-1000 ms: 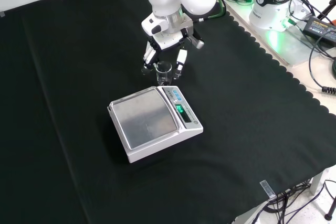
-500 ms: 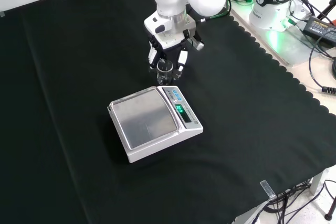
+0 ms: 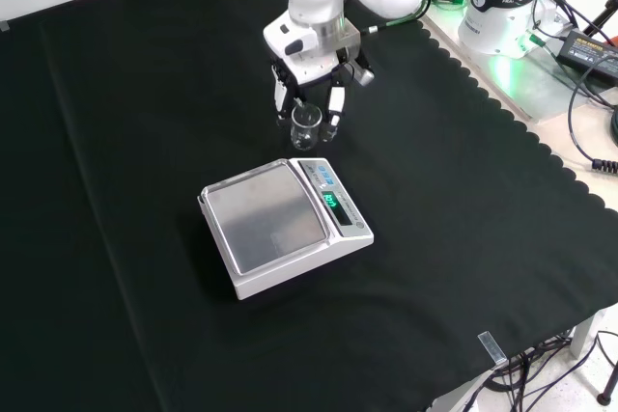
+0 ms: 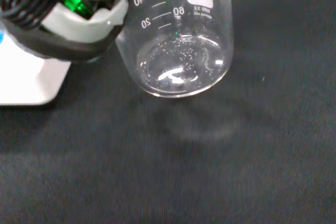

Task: Pick up the beaker.

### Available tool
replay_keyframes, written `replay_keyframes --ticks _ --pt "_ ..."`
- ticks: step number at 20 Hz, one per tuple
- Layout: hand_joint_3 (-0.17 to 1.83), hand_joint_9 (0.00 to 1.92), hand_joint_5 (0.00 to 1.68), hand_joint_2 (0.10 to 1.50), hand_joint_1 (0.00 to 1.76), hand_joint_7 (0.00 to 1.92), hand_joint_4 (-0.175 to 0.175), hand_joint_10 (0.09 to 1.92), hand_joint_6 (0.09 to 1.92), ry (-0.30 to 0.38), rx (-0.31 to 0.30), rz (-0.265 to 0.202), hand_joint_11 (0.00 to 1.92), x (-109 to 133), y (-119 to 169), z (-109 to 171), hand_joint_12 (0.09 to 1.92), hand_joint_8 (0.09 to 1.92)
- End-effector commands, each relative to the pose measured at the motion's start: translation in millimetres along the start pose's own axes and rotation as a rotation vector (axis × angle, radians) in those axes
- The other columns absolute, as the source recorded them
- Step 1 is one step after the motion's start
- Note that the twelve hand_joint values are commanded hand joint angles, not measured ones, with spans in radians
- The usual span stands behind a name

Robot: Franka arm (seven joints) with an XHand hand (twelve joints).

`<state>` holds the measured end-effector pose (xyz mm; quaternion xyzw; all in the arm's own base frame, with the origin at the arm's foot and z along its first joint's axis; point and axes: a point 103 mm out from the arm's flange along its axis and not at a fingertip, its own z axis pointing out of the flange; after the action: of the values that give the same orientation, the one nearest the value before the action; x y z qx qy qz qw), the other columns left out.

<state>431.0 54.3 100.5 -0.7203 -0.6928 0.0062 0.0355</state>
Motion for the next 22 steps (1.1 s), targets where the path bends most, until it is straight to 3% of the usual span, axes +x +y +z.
replay_keyframes --ticks 1,9,22 --pt "0.78 1.86 1.48 0.53 1.22 1.62 -0.175 0.09 0.33 0.049 0.008 0.001 1.72 -10 5 -81 0.55 0.45" --pt "0.82 1.87 1.5 0.5 1.22 1.65 -0.175 0.09 0.32 0.078 -0.064 0.012 1.72 -23 -3 -141 0.55 0.42" --pt "0.83 1.88 1.5 0.49 1.22 1.67 -0.175 0.09 0.32 0.053 -0.088 -0.004 1.73 7 8 -168 0.55 0.41"
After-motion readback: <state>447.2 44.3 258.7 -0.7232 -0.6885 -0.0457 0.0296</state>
